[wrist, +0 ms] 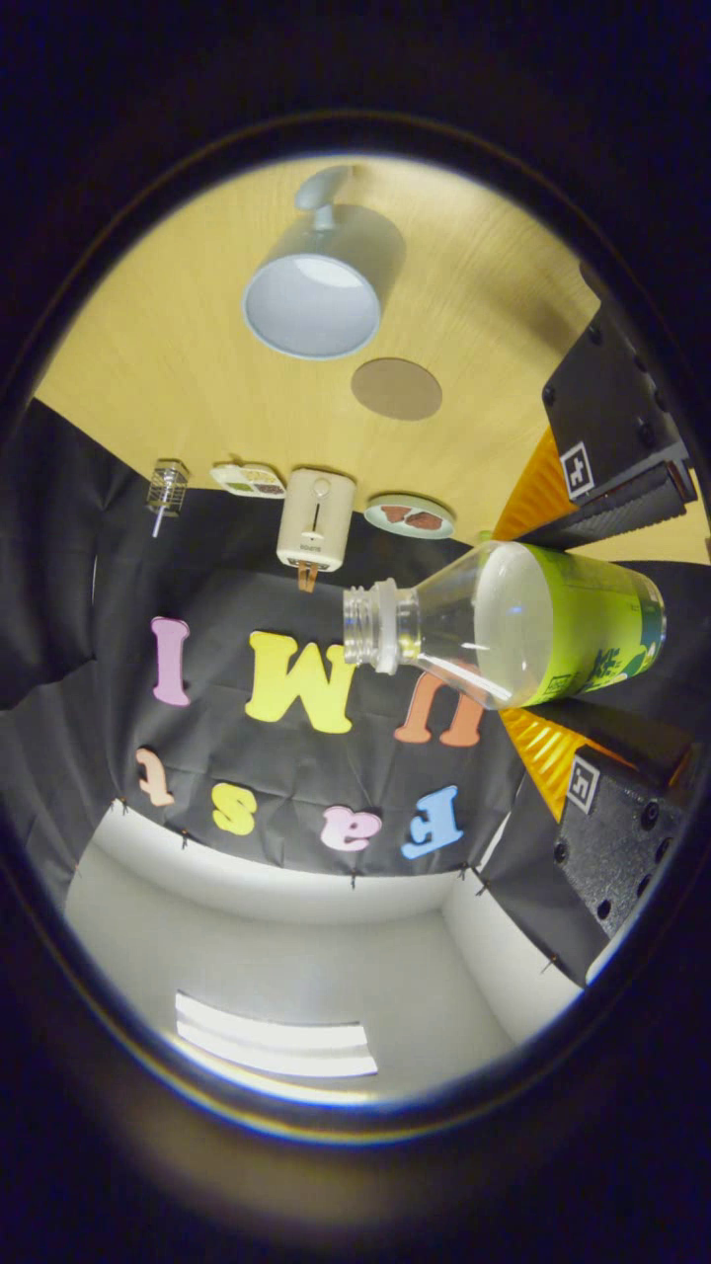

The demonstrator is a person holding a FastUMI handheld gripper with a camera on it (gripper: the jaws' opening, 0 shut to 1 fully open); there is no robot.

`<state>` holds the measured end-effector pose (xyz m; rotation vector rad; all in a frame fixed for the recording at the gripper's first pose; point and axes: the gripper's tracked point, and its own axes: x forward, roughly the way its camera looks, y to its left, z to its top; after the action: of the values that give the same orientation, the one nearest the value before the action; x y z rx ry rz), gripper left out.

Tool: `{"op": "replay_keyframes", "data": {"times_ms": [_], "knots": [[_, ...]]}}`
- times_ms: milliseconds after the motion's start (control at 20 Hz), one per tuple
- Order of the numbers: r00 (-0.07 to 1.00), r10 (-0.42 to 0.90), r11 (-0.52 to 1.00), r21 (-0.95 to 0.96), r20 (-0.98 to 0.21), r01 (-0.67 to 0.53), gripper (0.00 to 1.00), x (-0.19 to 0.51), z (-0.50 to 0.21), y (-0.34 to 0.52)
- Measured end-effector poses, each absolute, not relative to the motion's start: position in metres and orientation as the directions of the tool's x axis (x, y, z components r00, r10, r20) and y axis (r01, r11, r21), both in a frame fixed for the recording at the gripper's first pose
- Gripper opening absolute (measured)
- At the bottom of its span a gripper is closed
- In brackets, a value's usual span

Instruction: Take the bottle from table, then pour the juice into the cup, finally place the bottle on the coaster

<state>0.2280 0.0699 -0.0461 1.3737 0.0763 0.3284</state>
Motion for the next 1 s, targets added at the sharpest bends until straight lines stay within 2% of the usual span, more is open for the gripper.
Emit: {"op": "replay_keyframes", "data": {"times_ms": [300, 650, 1000], "knots": [[0.953, 0.256, 0.042, 0.983, 0.163, -0.18, 0.79, 0.232, -0.044, 0.057], [0.954, 0.233, -0.179, 0.973, 0.187, -0.147, 0.78, 0.231, -0.047, 0.047], [0.953, 0.228, -0.261, 0.955, 0.2, -0.138, 0.79, 0.229, -0.037, 0.041]]}}
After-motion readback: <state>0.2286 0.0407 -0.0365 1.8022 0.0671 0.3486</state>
